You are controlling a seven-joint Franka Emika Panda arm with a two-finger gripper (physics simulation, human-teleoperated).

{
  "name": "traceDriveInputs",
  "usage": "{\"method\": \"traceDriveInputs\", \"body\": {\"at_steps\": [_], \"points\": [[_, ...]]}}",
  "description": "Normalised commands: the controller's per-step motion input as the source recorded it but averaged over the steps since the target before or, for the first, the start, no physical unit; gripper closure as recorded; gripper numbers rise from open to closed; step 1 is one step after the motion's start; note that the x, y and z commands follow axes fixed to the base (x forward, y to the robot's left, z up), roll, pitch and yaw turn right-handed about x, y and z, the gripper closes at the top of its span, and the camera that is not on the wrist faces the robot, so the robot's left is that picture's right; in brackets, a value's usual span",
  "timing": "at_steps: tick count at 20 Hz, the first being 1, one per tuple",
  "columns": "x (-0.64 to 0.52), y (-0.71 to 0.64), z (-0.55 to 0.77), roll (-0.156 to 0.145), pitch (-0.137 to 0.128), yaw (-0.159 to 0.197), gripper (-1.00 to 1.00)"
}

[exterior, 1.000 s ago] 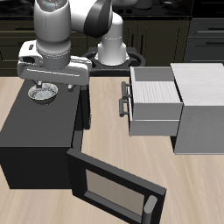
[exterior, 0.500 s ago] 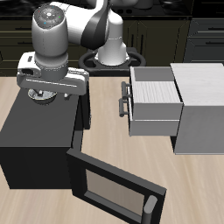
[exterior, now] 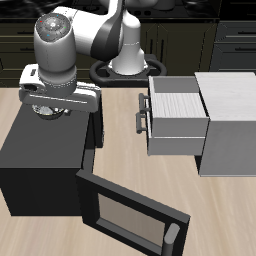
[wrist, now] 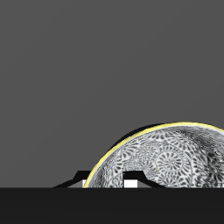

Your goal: Place the bowl in the top drawer

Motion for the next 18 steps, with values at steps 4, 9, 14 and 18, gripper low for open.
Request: {"method": "traceDriveInputs", "body": {"at_steps": [4,9,14,18], "points": [[-0.04,0.08,0.06,0.023,-0.010,-0.007,1.00],[-0.20,0.22,0.17,0.011,-0.042,0.051,1.00],[-0.26,0.26,0.31,0.018,-0.063,0.023,1.00],[-0.28,0.28,0.26,0.035,-0.066,0.031,1.00]]}}
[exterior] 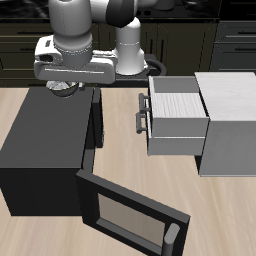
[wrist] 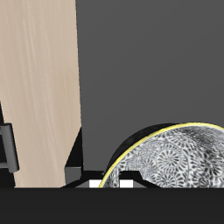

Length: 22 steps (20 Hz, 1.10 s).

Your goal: Place the bowl in the top drawer

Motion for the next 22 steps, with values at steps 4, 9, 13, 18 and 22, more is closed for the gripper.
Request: {"method": "traceDriveInputs", "body": {"at_steps": [4,9,13,18,22], "points": [[-0.23,0.25,0.17,0.022,-0.023,0.024,1.00],[-0.18,0.15,0.24,0.011,-0.050,0.030,1.00],[-0.16,0.21,0.32,0.036,-0.056,0.035,1.00],[-0.15,0.35,0.24,0.032,-0.047,0.073,1.00],[-0.20,0.55,0.21,0.060,-0.045,0.075,1.00]]}}
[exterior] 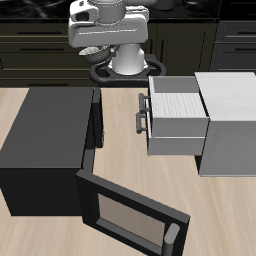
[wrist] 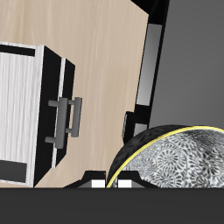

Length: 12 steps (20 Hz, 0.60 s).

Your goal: Place the bowl in the top drawer

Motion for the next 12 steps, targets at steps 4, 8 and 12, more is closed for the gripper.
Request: {"method": "traceDriveInputs", "body": {"at_steps": [4,8,12], "points": [[-0.03,0.35,0.18,0.036,-0.034,0.064,1.00],[0.03,0.35,0.19,0.027,-0.035,0.075,1.00],[0.08,0.25,0.10,0.001,-0.016,0.084,1.00]]}}
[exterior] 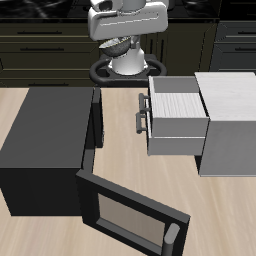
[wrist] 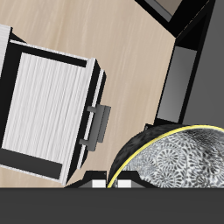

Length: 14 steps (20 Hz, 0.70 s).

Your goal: Place the bowl in the top drawer

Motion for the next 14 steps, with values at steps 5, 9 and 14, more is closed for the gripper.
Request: {"method": "traceDriveInputs", "body": {"at_steps": [5,9,14], "points": [[-0.01,0.37,0.06,0.008,-0.034,0.155,1.00],[0.04,0.25,-0.04,-0.012,0.010,0.143,1.00],[0.03,0.32,-0.17,-0.005,0.038,0.289,1.00]]}}
